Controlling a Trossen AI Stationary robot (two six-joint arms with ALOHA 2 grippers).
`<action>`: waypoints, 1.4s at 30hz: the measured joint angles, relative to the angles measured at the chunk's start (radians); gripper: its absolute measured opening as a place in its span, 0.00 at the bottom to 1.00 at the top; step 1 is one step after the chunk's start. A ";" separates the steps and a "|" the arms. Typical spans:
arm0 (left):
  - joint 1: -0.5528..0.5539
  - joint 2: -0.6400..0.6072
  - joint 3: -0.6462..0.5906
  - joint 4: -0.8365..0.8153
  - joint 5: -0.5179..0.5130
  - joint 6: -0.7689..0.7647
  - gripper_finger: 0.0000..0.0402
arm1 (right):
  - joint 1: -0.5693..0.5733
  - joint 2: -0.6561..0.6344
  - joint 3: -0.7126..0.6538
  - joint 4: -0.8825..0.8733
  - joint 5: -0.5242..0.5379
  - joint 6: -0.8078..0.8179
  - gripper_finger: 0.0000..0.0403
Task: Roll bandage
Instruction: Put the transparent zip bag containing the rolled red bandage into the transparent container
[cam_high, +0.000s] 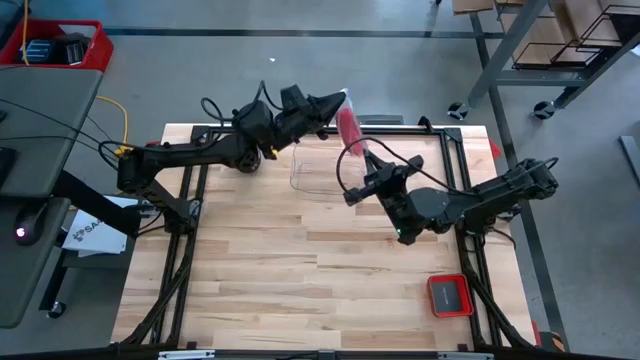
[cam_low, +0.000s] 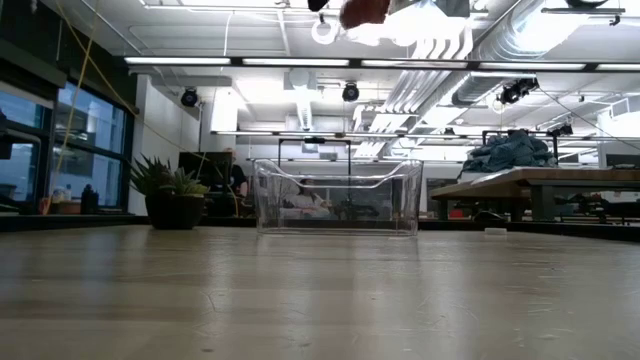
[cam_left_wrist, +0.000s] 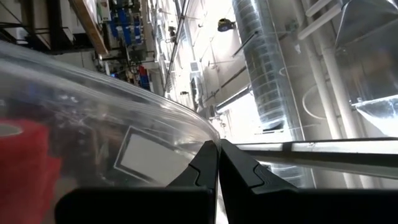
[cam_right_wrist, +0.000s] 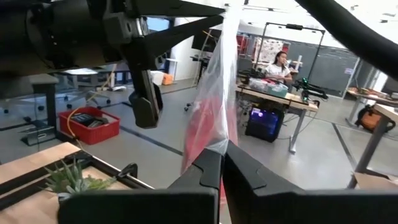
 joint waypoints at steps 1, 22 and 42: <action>0.004 0.000 0.000 -0.001 0.004 0.000 0.00 | 0.003 0.000 0.000 0.000 0.006 0.000 0.00; 0.095 -0.001 -0.001 -0.285 0.299 0.216 0.00 | 0.088 -0.001 0.000 0.097 0.008 0.008 0.00; 0.100 -0.010 0.000 -0.278 0.344 0.229 0.00 | 0.096 -0.001 0.000 0.093 0.004 0.166 0.19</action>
